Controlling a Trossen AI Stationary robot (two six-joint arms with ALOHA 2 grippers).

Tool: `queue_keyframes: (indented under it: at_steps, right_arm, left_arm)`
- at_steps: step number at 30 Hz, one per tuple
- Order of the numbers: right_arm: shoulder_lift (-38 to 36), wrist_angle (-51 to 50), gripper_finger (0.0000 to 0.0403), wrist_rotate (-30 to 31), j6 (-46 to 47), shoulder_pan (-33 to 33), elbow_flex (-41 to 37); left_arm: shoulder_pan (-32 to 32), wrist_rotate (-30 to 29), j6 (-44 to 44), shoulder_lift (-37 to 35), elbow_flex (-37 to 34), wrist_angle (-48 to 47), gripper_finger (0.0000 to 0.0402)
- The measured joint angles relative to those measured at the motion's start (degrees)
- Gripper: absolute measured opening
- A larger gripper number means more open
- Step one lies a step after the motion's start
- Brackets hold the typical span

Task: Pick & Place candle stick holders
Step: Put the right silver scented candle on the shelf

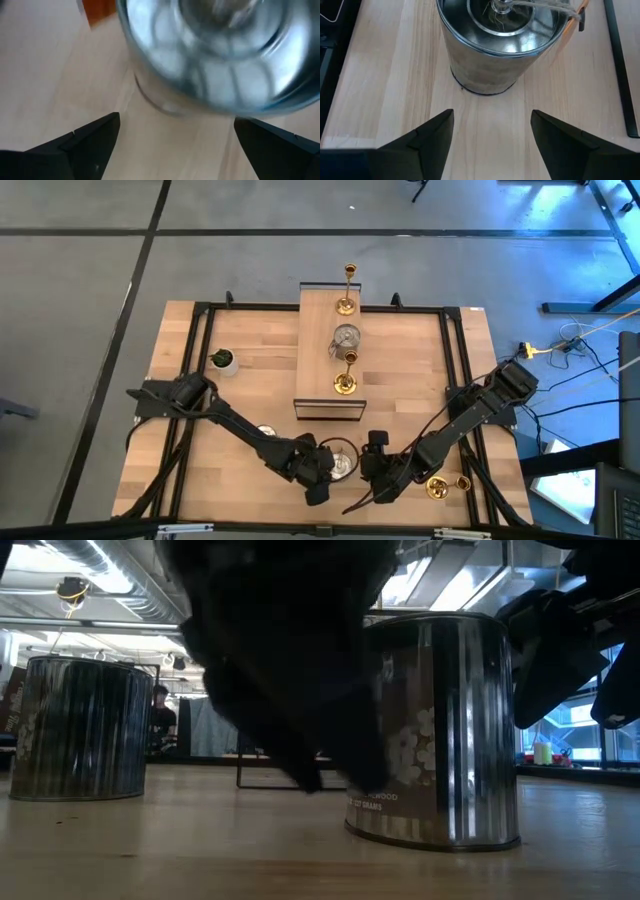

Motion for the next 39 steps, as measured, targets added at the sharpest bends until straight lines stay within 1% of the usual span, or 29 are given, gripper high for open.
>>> queue_keyframes:
  at_steps: [2, 5, 9, 12, 15, 22, 24, 30, 33, 35, 39]
  right_arm:
    - [0.0, 0.0, 0.0268, 0.0, 0.0, 0.0, 0.0]
    - [0.0, 0.0, 0.0268, 0.1, -0.2, 0.0, 0.0]
    - [0.0, 0.0, 0.0269, 0.0, -0.3, 0.1, 0.0]
    - [0.0, 0.4, 0.0279, 0.3, -1.2, 0.1, 0.0]
    - [0.0, 1.3, 0.0302, 0.8, -1.9, 0.1, 0.0]
    - [0.0, 1.9, 0.0381, 2.8, -1.9, 0.1, 0.0]
    - [0.0, 1.9, 0.0395, 2.9, -1.8, 0.1, 0.0]
    - [0.0, 1.6, 0.0392, 3.0, -0.5, 0.0, 0.0]
    - [0.0, 0.9, 0.0392, 3.1, 2.7, -0.1, 0.0]
    - [0.0, 0.9, 0.0392, 2.8, 4.4, -0.4, 0.0]
    - [0.0, -0.2, 0.0376, 1.5, 4.6, -1.4, 0.0]
  left_arm:
    - [0.1, 0.7, -0.1, 0.2, 0.0, 0.2, 0.0398]
    - [0.2, -0.7, -1.1, 0.2, 0.0, 0.6, 0.0400]
    - [0.2, -0.7, -1.8, 0.0, 0.0, 1.1, 0.0400]
    - [0.2, -0.8, -4.2, 0.0, 0.0, 1.0, 0.0400]
    - [0.2, -1.2, -5.6, 0.0, 0.0, 1.2, 0.0400]
    - [0.1, -1.5, -5.1, 0.0, 0.0, 2.3, 0.0400]
    - [0.1, -1.8, -5.1, 0.0, 0.0, 2.3, 0.0400]
    - [0.1, -1.8, -4.6, 0.0, 0.0, 2.3, 0.0400]
    - [0.1, -2.0, -4.4, 0.0, 0.0, 2.3, 0.0400]
    - [0.1, -2.6, -6.4, 0.0, 0.0, 2.3, 0.0400]
    - [0.1, -4.0, -7.8, 0.0, 0.0, 2.3, 0.0400]
